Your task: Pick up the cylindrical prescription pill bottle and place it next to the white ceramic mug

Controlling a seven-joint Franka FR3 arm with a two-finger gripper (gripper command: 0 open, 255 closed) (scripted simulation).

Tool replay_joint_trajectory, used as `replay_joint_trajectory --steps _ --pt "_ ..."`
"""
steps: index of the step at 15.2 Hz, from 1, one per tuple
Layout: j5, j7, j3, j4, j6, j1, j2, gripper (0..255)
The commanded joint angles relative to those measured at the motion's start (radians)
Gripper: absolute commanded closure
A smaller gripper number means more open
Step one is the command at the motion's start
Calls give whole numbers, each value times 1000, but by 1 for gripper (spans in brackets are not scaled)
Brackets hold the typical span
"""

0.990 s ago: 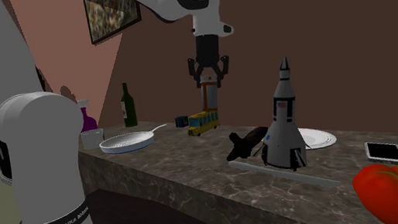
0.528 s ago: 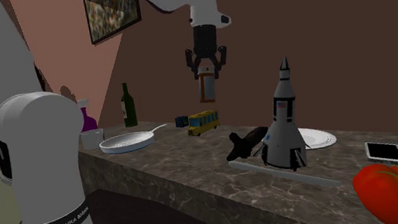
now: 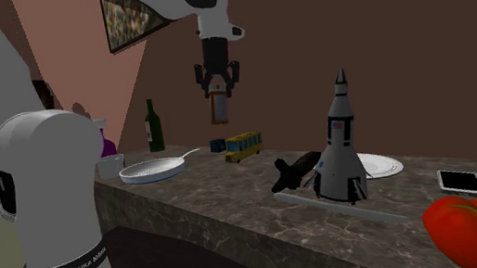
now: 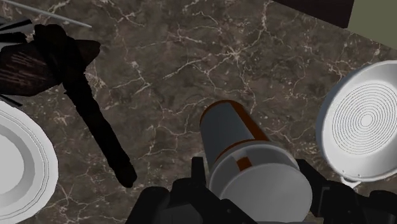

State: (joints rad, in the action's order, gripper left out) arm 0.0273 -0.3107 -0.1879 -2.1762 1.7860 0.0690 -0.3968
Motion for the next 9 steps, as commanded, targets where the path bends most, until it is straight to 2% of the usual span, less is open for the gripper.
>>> replay_joint_trajectory --steps 1,9 --pt "10 53 38 -26 3 -17 -26 255" --pt "68 247 184 -67 19 -90 -68 255"
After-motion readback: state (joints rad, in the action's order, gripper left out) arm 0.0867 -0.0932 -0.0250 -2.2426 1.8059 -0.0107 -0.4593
